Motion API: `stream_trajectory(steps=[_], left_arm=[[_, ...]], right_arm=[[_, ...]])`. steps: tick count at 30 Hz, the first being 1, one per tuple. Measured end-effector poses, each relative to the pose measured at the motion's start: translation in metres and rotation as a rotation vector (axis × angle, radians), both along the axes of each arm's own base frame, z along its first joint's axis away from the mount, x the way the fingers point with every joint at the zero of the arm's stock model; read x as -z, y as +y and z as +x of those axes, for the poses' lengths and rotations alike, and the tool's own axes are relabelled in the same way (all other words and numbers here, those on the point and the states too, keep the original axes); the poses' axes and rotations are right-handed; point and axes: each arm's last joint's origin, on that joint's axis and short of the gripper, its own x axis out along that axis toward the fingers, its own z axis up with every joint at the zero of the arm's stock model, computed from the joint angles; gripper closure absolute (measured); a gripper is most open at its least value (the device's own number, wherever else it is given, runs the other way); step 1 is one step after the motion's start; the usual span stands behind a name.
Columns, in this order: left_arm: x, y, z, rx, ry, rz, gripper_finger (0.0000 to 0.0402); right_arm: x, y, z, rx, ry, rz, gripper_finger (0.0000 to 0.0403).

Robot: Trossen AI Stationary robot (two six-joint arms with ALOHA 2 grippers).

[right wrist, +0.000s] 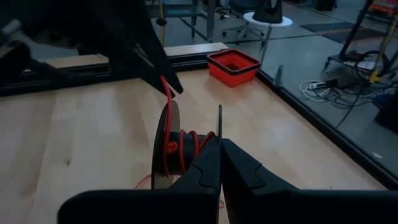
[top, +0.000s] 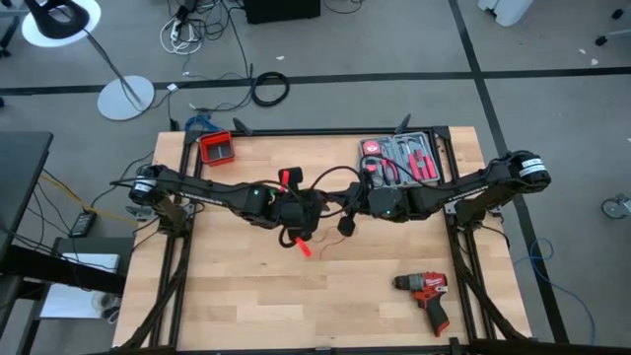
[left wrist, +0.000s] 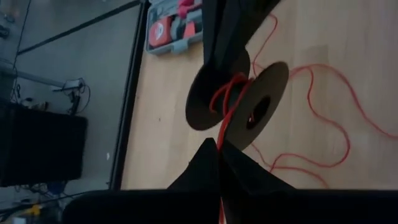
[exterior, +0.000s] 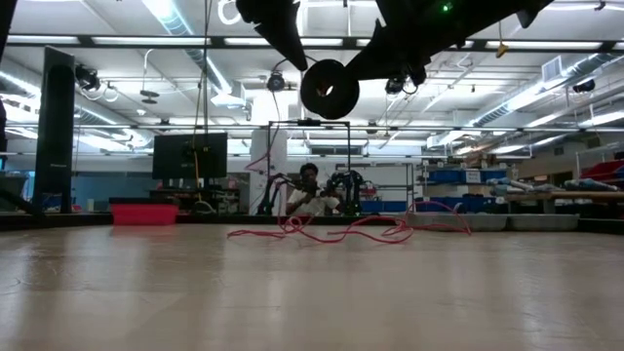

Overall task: Coil cords
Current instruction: Coil the red wire onto the black spool

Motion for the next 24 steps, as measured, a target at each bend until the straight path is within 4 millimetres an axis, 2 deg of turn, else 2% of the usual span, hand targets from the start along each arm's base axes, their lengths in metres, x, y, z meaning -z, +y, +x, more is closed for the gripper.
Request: stream_trajectory(steps=[11,15,19,24], left_arm=[[0.003,-0.001,-0.002,0.098,0.097,0.01,0.0394],[0.004,0.0,-0.006,0.099,0.135,0.016,0.0357],[0.007,0.001,-0.007,0.079,0.143,0.004,0.0316],[0.031,0.001,-0.011,0.024,0.173,-0.035,0.0297]], right_arm=[[0.001,0.001,-0.002,-0.066,0.047,0.006,0.0403],[0.001,-0.002,-0.01,-0.074,0.097,0.002,0.0403],[-0.008,-0.003,-0.017,-0.075,0.086,0.004,0.0403],[-0.014,-0.004,-0.025,-0.075,0.09,0.011,0.0403]])
